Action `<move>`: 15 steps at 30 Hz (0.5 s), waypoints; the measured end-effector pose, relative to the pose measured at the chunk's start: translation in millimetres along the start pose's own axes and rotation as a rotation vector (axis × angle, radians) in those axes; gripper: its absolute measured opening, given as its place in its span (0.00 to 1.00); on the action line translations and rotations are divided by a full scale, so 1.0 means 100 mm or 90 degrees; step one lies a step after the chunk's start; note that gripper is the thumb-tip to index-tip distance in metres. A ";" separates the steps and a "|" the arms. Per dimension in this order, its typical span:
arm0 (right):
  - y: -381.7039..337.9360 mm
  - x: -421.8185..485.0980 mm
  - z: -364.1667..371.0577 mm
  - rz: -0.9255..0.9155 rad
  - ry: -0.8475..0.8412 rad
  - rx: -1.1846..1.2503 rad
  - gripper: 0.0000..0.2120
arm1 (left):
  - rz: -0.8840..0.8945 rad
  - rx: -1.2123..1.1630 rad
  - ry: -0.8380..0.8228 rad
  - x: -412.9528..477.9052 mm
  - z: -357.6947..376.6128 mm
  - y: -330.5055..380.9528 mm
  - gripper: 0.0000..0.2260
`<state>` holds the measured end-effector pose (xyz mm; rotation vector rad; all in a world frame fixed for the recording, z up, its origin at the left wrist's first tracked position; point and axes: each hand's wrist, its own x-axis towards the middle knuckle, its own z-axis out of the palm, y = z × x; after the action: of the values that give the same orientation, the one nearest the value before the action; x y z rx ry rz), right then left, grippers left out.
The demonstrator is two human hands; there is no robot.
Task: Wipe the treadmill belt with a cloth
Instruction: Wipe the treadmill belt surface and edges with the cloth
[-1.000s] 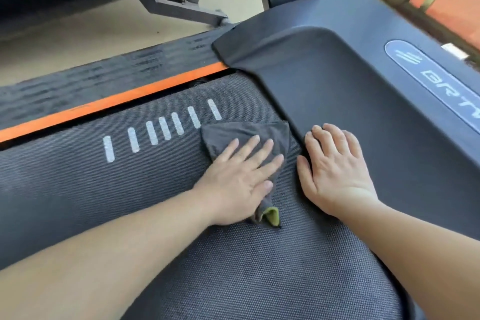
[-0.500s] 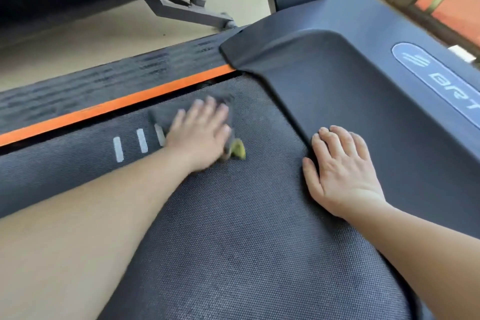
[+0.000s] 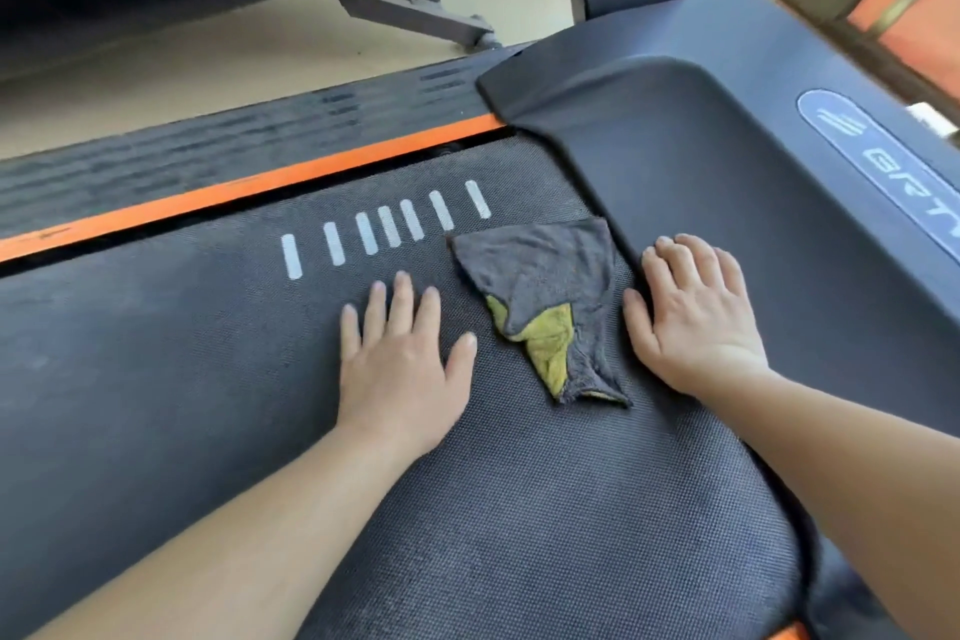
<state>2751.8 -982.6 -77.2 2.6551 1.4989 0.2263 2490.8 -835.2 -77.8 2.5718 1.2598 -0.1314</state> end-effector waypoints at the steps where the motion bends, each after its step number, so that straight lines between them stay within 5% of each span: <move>1: 0.00 0.00 0.00 0.002 0.002 0.002 0.27 | -0.002 0.023 -0.013 -0.11 0.06 -0.06 0.32; 8: 0.04 0.00 0.09 -0.002 0.032 0.019 0.26 | 0.015 0.046 0.043 -0.20 0.22 -0.19 0.33; 12: -0.03 0.00 -0.07 0.047 0.068 0.155 0.26 | 0.014 0.035 0.036 -0.19 0.20 -0.20 0.33; 15: -0.49 -0.06 -0.17 -0.116 0.085 0.214 0.28 | 0.015 0.029 0.038 -0.17 0.20 -0.21 0.33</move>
<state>2704.8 -962.7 -67.6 2.7702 1.9666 0.1517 2464.6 -842.0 -97.7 2.6476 1.2618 -0.0797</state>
